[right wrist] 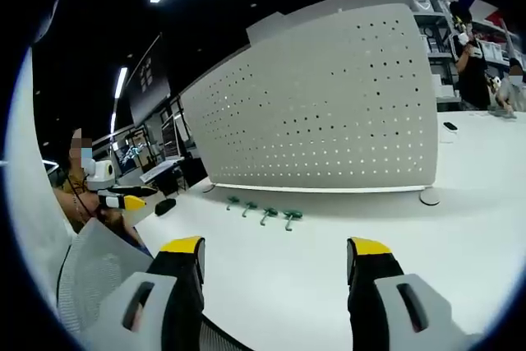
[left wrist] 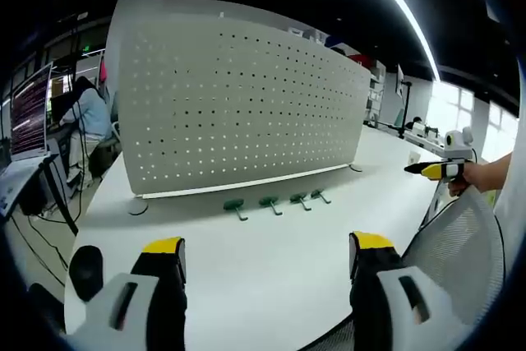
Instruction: Insert the hook assembly into the mounting plate slot until the hook locks in place.
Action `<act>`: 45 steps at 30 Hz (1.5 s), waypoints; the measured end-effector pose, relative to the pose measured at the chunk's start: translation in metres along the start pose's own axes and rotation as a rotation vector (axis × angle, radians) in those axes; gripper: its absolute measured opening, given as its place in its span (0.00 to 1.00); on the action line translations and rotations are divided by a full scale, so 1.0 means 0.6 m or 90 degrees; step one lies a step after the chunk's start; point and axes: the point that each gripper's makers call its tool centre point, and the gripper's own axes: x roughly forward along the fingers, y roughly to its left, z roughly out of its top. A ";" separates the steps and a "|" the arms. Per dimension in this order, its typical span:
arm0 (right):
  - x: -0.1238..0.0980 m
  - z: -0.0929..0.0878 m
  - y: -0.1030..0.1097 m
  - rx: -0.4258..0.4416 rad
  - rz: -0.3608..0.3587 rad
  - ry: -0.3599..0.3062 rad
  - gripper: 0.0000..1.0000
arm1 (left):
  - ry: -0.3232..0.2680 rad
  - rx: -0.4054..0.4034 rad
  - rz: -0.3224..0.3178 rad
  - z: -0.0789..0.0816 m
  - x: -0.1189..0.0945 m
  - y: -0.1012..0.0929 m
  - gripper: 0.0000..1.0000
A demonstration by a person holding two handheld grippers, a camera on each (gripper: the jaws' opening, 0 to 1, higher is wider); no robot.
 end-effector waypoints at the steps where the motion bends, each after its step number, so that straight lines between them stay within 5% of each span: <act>1: 0.000 0.000 0.000 -0.001 0.000 -0.001 0.68 | 0.000 -0.001 0.000 0.000 0.000 0.000 0.84; 45: 0.003 0.002 -0.003 0.006 0.001 0.007 0.68 | 0.012 0.003 -0.012 0.001 0.014 -0.006 0.82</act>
